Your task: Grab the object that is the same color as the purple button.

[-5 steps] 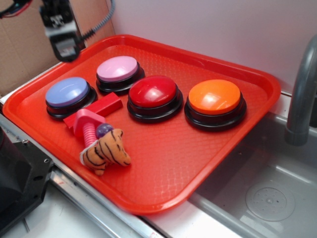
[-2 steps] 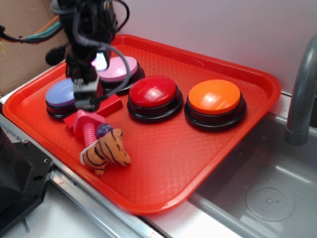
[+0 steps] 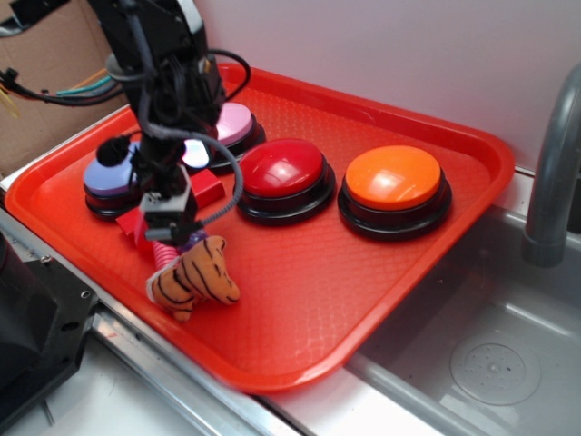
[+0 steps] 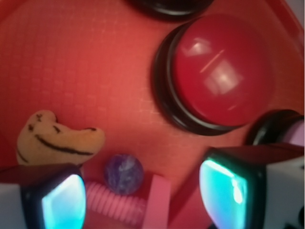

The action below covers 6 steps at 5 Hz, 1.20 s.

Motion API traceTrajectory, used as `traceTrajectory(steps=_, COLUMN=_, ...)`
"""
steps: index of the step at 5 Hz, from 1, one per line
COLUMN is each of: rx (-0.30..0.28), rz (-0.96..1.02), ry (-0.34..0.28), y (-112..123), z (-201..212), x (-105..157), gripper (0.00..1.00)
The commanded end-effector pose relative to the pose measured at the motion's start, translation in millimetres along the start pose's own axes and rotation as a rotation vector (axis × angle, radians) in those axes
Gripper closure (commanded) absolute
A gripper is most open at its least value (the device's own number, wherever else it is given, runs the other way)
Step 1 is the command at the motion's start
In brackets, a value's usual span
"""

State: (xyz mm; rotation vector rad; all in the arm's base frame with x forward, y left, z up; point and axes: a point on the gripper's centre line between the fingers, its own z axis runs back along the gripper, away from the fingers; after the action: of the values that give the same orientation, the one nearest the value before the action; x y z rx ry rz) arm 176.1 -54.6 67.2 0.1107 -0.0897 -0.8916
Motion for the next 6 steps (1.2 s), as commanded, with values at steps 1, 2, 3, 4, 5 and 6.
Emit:
traceTrajectory(steps=1, rx=-0.043, rz=-0.028, ry=-0.019, y=-11, z=-17, x=2, gripper=0.0)
traceTrajectory(steps=2, rx=-0.055, rz=-0.028, ry=-0.012, y=-12, z=-23, x=-1, gripper=0.0)
traceTrajectory(steps=3, rx=-0.072, rz=-0.043, ry=-0.056, y=-12, z=-27, x=-5, gripper=0.0)
traceTrajectory(steps=4, rx=-0.091, rz=-0.017, ry=-0.069, y=-12, z=-36, x=-14, gripper=0.14)
traceTrajectory(steps=5, rx=-0.092, rz=-0.031, ry=-0.072, y=-10, z=-39, x=-15, gripper=0.79)
traceTrajectory(steps=6, rx=-0.109, rz=-0.02, ry=-0.069, y=-9, z=-45, x=-17, gripper=0.89)
